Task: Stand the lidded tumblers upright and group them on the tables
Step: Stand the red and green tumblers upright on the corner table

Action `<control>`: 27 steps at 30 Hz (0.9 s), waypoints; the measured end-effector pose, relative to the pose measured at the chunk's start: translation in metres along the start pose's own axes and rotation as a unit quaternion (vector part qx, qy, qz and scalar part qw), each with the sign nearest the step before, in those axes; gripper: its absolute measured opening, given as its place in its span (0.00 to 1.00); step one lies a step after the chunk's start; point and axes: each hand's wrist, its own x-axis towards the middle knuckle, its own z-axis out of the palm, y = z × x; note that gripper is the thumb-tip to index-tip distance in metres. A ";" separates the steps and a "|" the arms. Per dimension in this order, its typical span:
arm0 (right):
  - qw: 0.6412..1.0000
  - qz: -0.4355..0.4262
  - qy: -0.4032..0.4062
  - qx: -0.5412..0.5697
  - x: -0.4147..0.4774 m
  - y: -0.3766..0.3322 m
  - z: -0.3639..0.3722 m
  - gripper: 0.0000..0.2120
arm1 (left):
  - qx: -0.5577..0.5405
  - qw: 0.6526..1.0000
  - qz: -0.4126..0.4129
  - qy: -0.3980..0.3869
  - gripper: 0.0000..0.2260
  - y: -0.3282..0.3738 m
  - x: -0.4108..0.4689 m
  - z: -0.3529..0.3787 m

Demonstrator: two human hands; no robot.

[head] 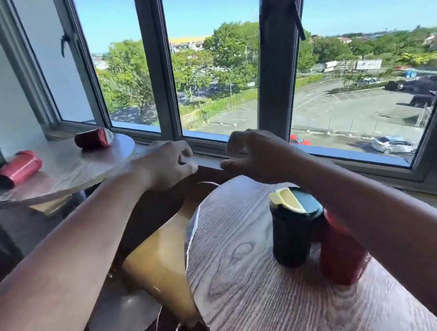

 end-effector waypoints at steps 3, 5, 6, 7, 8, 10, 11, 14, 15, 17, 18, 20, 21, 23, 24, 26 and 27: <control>0.999 0.015 -0.042 -0.029 0.036 -0.023 0.028 0.16 | 0.035 0.998 -0.043 -0.041 0.18 -0.043 -0.003 -0.009; 0.996 0.024 -0.066 -0.052 0.057 -0.040 0.050 0.16 | 0.065 0.993 -0.061 -0.071 0.19 -0.072 -0.007 -0.014; 0.995 0.028 -0.074 -0.058 0.068 -0.049 0.062 0.15 | 0.086 0.990 -0.070 -0.083 0.19 -0.089 -0.009 -0.015; 0.994 0.031 -0.080 -0.061 0.079 -0.057 0.074 0.15 | 0.106 0.987 -0.078 -0.090 0.19 -0.107 -0.010 -0.016; 0.994 0.034 -0.084 -0.062 0.089 -0.066 0.086 0.15 | 0.125 0.984 -0.086 -0.095 0.20 -0.125 -0.011 -0.016; 0.993 0.034 -0.091 -0.068 0.108 -0.084 0.110 0.16 | 0.157 0.977 -0.102 -0.105 0.20 -0.161 -0.014 -0.016; 0.992 0.031 -0.094 -0.073 0.116 -0.094 0.121 0.17 | 0.169 0.974 -0.108 -0.109 0.21 -0.177 -0.016 -0.017; 0.992 0.025 -0.099 -0.071 0.140 -0.121 0.154 0.15 | 0.168 0.972 -0.126 -0.110 0.20 -0.220 -0.022 -0.018; 0.992 0.026 -0.101 -0.068 0.147 -0.130 0.163 0.15 | 0.159 0.972 -0.132 -0.109 0.19 -0.233 -0.024 -0.018; 0.992 0.021 -0.103 -0.069 0.162 -0.146 0.179 0.16 | 0.142 0.973 -0.147 -0.108 0.19 -0.258 -0.029 -0.019; 0.992 0.018 -0.103 -0.067 0.169 -0.154 0.185 0.17 | 0.137 0.972 -0.155 -0.108 0.18 -0.269 -0.031 -0.020; 0.993 0.009 -0.102 -0.059 0.182 -0.169 0.197 0.17 | 0.135 0.970 -0.169 -0.108 0.17 -0.290 -0.036 -0.023; 0.993 0.002 -0.101 -0.055 0.189 -0.175 0.203 0.17 | 0.137 0.969 -0.178 -0.106 0.16 -0.299 -0.038 -0.025; 0.993 -0.012 -0.101 -0.051 0.203 -0.187 0.215 0.17 | 0.143 0.965 -0.197 -0.096 0.16 -0.319 -0.041 -0.026; 0.994 -0.019 -0.100 -0.047 0.211 -0.193 0.221 0.17 | 0.142 0.963 -0.209 -0.092 0.16 -0.330 -0.042 -0.026; 0.995 -0.033 -0.094 -0.028 0.227 -0.202 0.235 0.16 | 0.135 0.959 -0.236 -0.084 0.17 -0.352 -0.044 -0.027; 0.995 -0.040 -0.093 -0.018 0.236 -0.206 0.242 0.16 | 0.131 0.957 -0.248 -0.079 0.17 -0.362 -0.045 -0.028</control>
